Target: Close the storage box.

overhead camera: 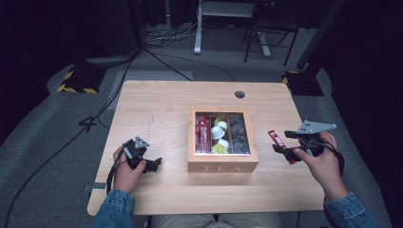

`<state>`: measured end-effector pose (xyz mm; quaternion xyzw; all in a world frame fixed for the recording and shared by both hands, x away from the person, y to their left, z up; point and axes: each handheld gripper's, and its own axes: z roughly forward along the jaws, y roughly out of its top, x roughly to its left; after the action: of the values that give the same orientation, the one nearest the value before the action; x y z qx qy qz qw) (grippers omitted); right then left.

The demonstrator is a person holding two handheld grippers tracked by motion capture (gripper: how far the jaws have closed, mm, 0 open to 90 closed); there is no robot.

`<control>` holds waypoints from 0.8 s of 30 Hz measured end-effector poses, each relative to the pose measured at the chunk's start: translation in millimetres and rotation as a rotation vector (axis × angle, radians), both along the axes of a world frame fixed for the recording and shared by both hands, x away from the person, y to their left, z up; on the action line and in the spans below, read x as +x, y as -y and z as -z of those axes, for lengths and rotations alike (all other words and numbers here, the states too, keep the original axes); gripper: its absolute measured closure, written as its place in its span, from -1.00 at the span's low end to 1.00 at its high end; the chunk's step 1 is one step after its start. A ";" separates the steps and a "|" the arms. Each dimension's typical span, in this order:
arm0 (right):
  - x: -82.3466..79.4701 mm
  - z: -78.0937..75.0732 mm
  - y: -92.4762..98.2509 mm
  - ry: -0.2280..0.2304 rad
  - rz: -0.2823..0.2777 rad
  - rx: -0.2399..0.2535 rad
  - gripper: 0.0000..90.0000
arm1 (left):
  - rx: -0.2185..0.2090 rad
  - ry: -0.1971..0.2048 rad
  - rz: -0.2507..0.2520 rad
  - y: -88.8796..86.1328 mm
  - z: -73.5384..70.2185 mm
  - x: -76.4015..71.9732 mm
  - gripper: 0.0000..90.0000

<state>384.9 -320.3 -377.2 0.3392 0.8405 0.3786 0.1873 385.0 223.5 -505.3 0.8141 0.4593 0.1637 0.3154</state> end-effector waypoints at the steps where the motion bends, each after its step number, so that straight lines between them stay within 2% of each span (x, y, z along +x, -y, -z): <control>1: 0.3 1.8 4.7 -0.004 0.016 0.010 -0.45 | -0.003 -0.001 -0.001 0.2 0.1 -0.1 -1.00; 5: -0.1 10.0 20.8 -0.017 0.065 0.039 -0.47 | -0.002 -0.001 0.001 0.0 0.1 0.3 -1.00; 10: -0.5 24.0 39.0 -0.050 0.116 0.032 -0.49 | 0.000 0.000 0.003 -0.1 0.1 0.9 -1.00; 16: -2.5 45.6 57.5 -0.069 0.172 0.007 -0.51 | -0.002 0.000 0.002 0.0 0.1 1.0 -1.00; 22: -2.3 72.1 70.6 -0.085 0.231 0.071 -0.50 | 0.000 0.000 0.004 -0.1 0.1 1.2 -1.00; 24: -0.6 81.8 73.8 -0.108 0.235 0.049 -0.49 | 0.001 0.001 0.006 -0.2 0.1 1.4 -1.00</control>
<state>384.3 -394.1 -459.1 0.4599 0.7942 0.3559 0.1765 386.5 223.7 -505.3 0.8154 0.4566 0.1634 0.3160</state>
